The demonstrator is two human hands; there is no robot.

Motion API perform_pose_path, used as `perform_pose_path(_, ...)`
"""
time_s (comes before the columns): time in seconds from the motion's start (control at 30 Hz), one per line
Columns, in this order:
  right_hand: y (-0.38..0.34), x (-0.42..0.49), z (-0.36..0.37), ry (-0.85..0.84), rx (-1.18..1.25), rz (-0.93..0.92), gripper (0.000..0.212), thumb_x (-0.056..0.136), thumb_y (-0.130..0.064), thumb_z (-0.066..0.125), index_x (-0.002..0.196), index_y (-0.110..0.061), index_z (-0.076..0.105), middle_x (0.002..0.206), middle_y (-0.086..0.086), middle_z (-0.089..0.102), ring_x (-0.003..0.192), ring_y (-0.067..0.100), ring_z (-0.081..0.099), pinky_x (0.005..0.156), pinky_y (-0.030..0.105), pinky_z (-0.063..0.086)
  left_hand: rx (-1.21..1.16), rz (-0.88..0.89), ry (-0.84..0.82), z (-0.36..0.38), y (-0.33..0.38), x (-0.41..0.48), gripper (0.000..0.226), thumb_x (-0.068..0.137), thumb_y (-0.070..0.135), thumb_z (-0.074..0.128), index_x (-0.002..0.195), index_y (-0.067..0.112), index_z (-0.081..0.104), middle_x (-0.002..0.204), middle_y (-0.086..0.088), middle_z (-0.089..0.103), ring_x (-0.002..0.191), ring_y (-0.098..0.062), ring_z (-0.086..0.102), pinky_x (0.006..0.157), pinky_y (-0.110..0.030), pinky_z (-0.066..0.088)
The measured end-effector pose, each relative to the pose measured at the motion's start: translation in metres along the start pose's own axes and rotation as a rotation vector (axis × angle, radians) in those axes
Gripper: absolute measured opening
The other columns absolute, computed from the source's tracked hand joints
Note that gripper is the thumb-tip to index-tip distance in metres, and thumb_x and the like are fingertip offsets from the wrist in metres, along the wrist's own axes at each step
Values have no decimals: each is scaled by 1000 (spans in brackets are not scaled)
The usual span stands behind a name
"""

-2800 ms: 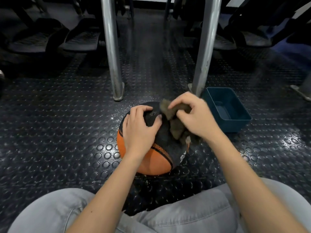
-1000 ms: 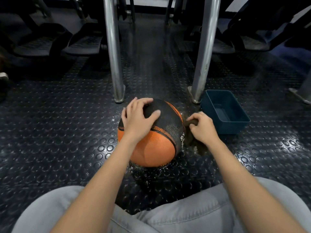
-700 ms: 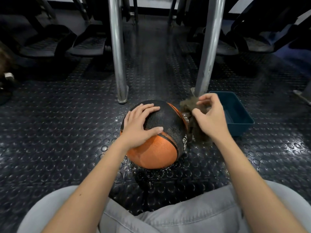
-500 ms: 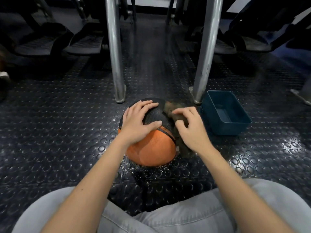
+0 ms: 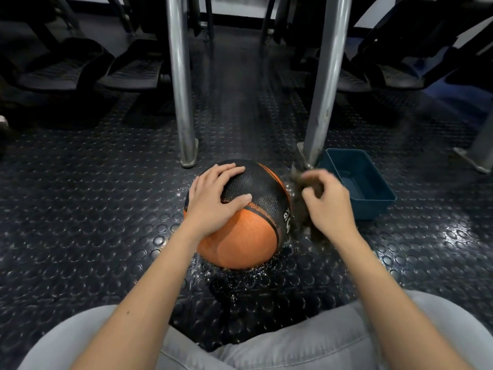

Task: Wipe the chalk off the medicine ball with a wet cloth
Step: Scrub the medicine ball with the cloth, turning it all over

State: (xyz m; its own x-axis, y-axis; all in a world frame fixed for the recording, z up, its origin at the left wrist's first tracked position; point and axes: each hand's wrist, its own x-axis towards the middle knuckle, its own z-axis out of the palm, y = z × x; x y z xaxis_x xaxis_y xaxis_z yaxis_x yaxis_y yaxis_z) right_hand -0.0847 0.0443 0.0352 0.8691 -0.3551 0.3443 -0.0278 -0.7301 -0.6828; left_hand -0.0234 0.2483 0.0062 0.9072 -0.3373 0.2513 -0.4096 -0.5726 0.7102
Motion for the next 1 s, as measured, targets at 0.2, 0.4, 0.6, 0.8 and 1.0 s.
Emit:
perform_pose_path(0.2,2,-20,25,-174,-60,-216,24,85,-4,50,102,-14,62,105,1,55,99,24,53,83,33,40,15,-23,39,1,-1,5,76,63,74,36,132,43,45,132,28,34,137,-8,22,115,-40,7)
perform_pose_path(0.4,8,-2,-3,30,-153,-31,23,90,-6,47,107,-12,62,110,4,55,102,25,52,81,28,37,5,-8,54,2,-2,6,72,65,74,36,130,45,45,129,31,32,138,-9,22,116,-44,9)
perform_pose_path(0.6,-5,-22,24,-173,5,-306,29,82,3,53,102,-12,68,102,0,56,98,24,54,87,30,42,14,0,55,5,-4,6,75,65,73,35,132,41,47,138,22,39,138,-11,23,115,-44,10)
perform_pose_path(0.8,1,-3,4,-1,-166,-73,27,89,-5,50,110,-16,65,106,-1,53,103,22,51,79,26,37,71,22,48,11,3,7,77,67,73,29,135,40,45,143,19,37,139,-9,18,116,-42,6)
perform_pose_path(1.0,-5,-17,20,-196,68,-265,31,85,6,55,106,-13,69,97,-4,49,96,11,50,86,15,36,69,5,48,8,1,6,78,65,71,30,135,39,45,142,19,37,138,-10,20,116,-41,7)
